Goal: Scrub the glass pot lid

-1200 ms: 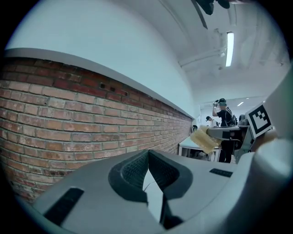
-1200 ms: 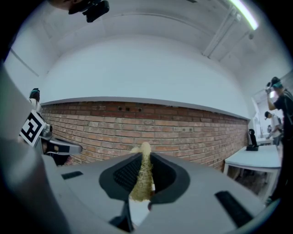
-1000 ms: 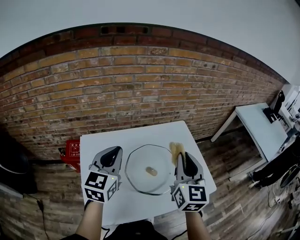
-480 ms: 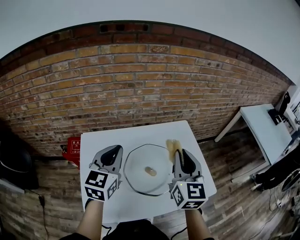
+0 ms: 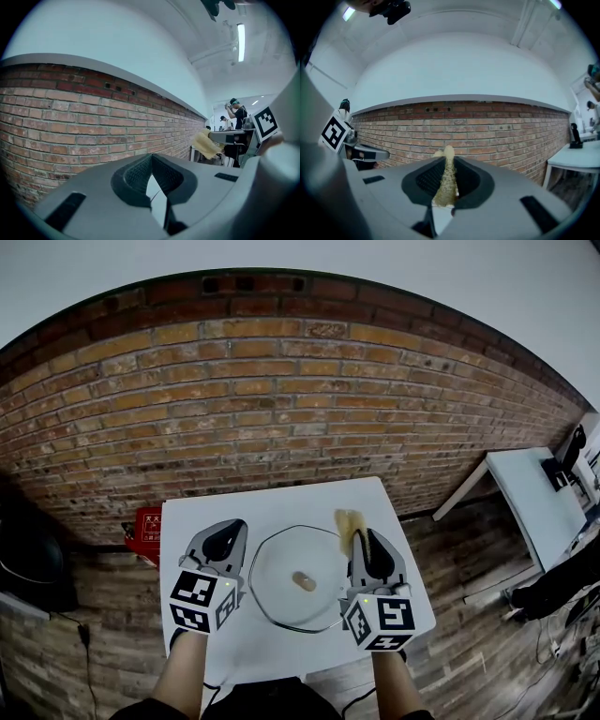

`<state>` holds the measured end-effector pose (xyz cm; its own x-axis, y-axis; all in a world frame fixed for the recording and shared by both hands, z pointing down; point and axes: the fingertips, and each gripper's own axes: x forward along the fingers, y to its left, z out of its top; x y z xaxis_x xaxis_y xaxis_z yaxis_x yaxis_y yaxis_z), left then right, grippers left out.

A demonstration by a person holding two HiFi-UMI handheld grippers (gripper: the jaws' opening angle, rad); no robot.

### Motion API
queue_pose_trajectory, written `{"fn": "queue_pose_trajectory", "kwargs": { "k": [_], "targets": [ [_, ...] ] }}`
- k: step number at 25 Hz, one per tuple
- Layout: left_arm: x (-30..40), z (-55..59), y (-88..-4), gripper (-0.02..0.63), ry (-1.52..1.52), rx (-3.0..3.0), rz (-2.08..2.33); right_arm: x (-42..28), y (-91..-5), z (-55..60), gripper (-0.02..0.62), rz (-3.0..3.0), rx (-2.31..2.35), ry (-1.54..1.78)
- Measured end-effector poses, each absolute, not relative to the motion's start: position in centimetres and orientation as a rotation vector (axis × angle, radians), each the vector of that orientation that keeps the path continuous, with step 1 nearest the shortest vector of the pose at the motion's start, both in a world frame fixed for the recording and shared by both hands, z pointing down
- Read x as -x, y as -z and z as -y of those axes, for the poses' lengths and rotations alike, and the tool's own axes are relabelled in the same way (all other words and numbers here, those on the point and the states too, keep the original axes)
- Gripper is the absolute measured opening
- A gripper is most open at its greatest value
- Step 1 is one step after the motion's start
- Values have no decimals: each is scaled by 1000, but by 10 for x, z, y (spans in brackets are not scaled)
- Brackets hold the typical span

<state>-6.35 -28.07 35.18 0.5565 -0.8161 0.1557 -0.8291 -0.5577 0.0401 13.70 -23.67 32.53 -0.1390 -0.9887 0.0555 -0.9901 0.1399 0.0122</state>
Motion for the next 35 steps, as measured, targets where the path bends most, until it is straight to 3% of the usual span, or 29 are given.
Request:
{"fn": "queue_pose_trajectory", "kwargs": {
  "k": [35],
  "targets": [
    [56,291,-482,9,-422,-2475,1343,-140,-465,252,58,2224,-1896,-409]
  ]
}}
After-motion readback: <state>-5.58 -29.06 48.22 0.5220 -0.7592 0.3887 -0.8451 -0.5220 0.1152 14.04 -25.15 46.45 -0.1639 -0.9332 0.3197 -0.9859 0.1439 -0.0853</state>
